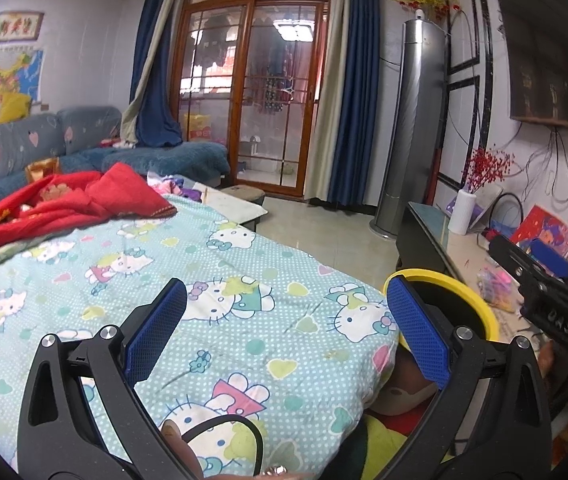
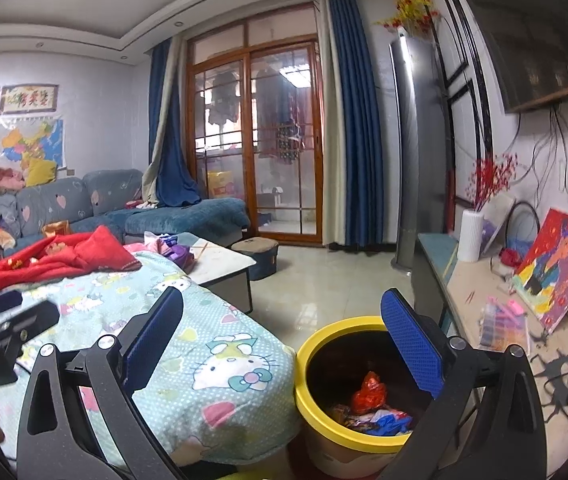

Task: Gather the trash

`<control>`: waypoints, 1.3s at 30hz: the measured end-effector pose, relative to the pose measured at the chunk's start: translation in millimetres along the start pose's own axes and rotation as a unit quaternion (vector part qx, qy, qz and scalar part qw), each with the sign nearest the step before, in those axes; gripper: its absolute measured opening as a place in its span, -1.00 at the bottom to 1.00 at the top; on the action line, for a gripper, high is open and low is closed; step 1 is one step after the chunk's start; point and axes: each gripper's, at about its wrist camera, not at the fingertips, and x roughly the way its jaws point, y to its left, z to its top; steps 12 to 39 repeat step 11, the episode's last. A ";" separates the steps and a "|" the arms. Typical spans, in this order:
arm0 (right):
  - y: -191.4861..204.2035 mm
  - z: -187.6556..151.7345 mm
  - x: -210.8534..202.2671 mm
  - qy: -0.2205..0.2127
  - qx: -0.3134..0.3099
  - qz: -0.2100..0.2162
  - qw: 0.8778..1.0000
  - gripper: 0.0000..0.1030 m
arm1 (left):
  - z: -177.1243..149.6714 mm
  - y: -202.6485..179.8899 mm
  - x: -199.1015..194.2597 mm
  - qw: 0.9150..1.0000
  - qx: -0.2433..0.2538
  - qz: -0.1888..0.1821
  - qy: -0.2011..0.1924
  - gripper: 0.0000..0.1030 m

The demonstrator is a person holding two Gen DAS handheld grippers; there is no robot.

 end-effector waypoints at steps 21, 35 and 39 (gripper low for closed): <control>284.6 19.0 58.8 0.198 -0.111 0.374 0.899 0.87 | -8.7 248.9 -97.7 0.942 -0.143 0.297 0.066 0.79; 284.6 19.0 58.8 0.198 -0.111 0.374 0.899 0.87 | -8.7 248.9 -97.7 0.942 -0.143 0.297 0.066 0.79; 284.6 19.0 58.8 0.198 -0.111 0.374 0.899 0.87 | -8.7 248.9 -97.7 0.942 -0.143 0.297 0.066 0.79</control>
